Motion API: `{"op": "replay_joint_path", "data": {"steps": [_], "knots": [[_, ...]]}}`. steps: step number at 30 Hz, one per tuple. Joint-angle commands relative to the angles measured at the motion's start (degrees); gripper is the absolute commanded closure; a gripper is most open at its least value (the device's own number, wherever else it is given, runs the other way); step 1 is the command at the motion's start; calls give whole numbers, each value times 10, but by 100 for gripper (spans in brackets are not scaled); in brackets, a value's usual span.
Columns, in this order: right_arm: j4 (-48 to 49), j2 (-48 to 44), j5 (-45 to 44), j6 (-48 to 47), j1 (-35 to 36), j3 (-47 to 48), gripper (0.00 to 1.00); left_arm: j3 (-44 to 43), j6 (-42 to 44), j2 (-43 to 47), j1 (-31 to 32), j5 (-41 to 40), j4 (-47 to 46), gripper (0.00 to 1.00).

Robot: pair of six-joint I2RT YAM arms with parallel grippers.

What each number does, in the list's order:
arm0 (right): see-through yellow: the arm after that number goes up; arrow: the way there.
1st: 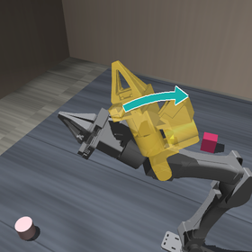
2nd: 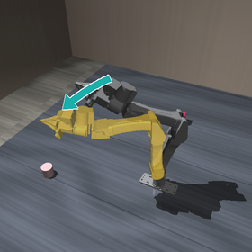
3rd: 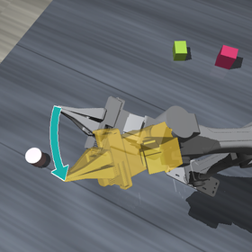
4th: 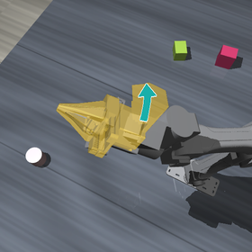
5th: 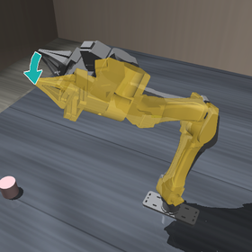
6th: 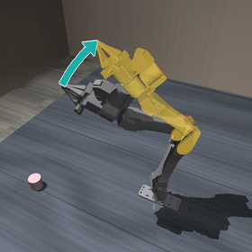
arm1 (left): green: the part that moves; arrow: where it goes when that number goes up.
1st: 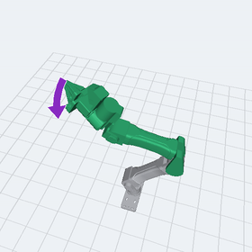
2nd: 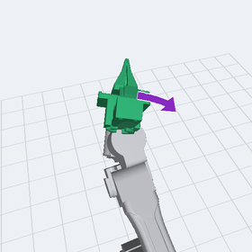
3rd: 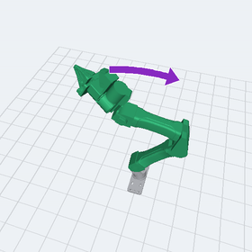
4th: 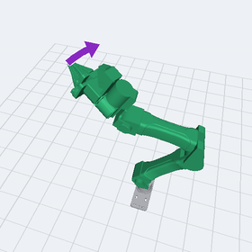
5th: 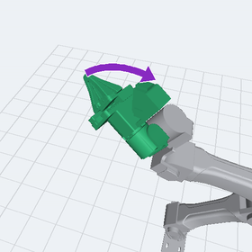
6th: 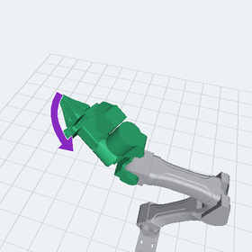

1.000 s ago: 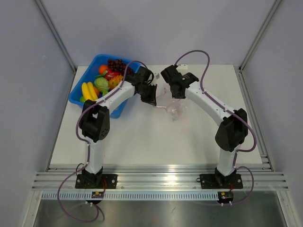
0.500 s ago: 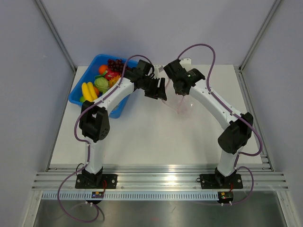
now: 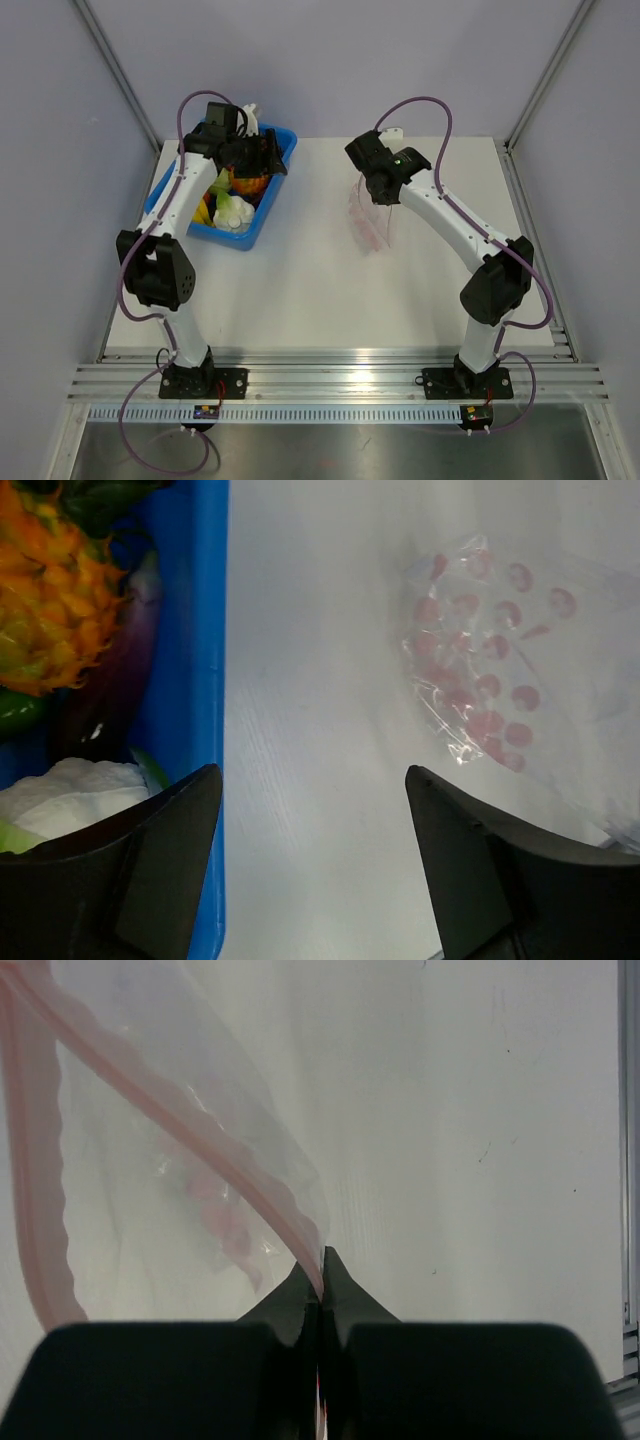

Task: Place the food in the zip-top bag and seal the zipper
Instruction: Move the bin to the center of the board.

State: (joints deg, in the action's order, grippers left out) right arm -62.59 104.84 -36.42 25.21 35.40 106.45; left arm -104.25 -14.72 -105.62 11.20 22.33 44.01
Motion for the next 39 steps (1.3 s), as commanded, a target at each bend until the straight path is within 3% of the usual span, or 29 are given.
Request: {"op": "replay_joint_path", "data": {"steps": [1, 6, 16, 19, 24, 27, 32, 33, 35, 37, 39], "knots": [[12, -29, -4, -10, -2, 4, 100, -23, 28, -34, 17, -72, 15, 21], [14, -33, 1, -15, -2, 2, 100, -27, 43, -86, 17, -136, 33, 27], [19, -39, 14, -10, -2, -4, 100, 99, 34, -43, 17, -153, 2, 51], [19, -46, 12, -8, -2, -9, 100, 140, 23, -18, 17, -134, -19, 62], [20, -64, 9, -2, -2, -27, 100, 220, -9, 28, 24, -120, -43, 92], [20, -68, 10, 1, -2, -36, 100, 263, -34, 66, 36, -127, -59, 96], [20, -74, 16, 2, -2, -41, 100, 281, -36, 101, 42, -161, -40, 94], [22, -75, 16, 0, -2, -42, 100, 280, -31, 105, 42, -160, -36, 76], [22, -75, 16, -3, -2, -44, 100, 273, -27, 118, 42, -155, -22, 57], [23, -74, 20, -5, -2, -42, 100, 247, -25, 128, 43, -143, -12, 44], [26, -71, 29, -7, -2, -37, 100, 224, -23, 142, 51, -140, 1, 43]]}}
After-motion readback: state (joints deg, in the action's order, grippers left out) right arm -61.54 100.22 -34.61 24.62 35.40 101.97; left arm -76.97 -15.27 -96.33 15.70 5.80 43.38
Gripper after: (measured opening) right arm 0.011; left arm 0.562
